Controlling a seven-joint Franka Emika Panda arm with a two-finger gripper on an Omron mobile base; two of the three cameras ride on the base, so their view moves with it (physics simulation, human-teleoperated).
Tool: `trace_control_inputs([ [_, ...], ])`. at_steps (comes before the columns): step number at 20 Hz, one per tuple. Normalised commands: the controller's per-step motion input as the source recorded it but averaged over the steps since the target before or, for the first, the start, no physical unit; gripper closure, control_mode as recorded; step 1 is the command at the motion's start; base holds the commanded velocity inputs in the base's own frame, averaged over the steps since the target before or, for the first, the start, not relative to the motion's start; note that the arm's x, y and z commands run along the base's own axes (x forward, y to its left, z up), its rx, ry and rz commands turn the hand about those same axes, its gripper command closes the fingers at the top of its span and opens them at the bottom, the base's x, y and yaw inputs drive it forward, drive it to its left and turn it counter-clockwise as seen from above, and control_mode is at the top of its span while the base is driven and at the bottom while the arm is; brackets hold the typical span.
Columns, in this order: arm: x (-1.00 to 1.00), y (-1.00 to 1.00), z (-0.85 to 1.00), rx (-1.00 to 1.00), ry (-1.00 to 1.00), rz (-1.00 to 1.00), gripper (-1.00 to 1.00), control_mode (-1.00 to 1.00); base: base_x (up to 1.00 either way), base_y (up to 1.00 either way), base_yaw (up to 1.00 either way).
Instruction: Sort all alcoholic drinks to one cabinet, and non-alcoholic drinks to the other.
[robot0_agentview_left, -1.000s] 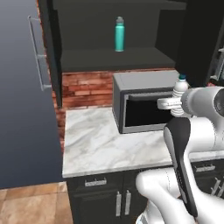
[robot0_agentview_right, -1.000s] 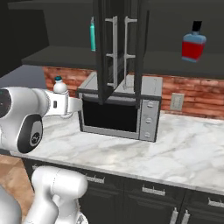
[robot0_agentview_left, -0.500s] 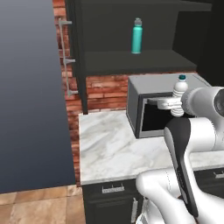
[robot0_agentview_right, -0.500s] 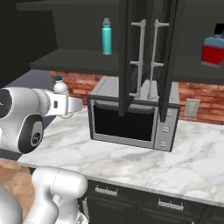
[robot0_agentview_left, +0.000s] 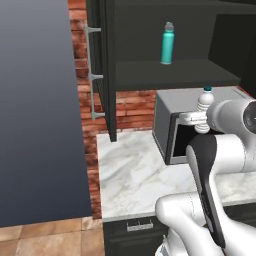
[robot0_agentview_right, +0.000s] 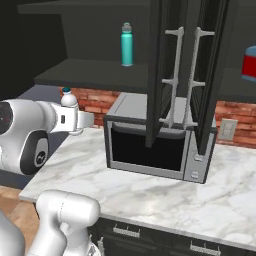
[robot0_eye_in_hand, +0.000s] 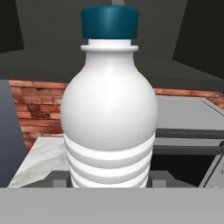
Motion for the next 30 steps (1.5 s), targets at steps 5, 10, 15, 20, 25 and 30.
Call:
trace_control_inputs([
  [5,0.00,0.00,0.00,0.00,0.00,0.00,1.00,1.00,0.41,0.18,0.00],
  [10,0.00,0.00,0.00,0.00,0.00,0.00,1.00,1.00,0.23,0.21,0.01],
  [15,0.00,0.00,0.00,0.00,0.00,0.00,1.00,1.00,0.01,0.18,0.01],
  [20,0.00,0.00,0.00,0.00,0.02,0.02,1.00,-1.00,0.00,0.05,0.02],
  [25,0.00,0.00,0.02,0.00,0.05,0.11,1.00,-1.00,0.00,0.00,0.00],
  [30,-0.10,0.02,0.17,0.00,0.00,0.10,1.00,-1.00,0.00,0.00,0.00],
])
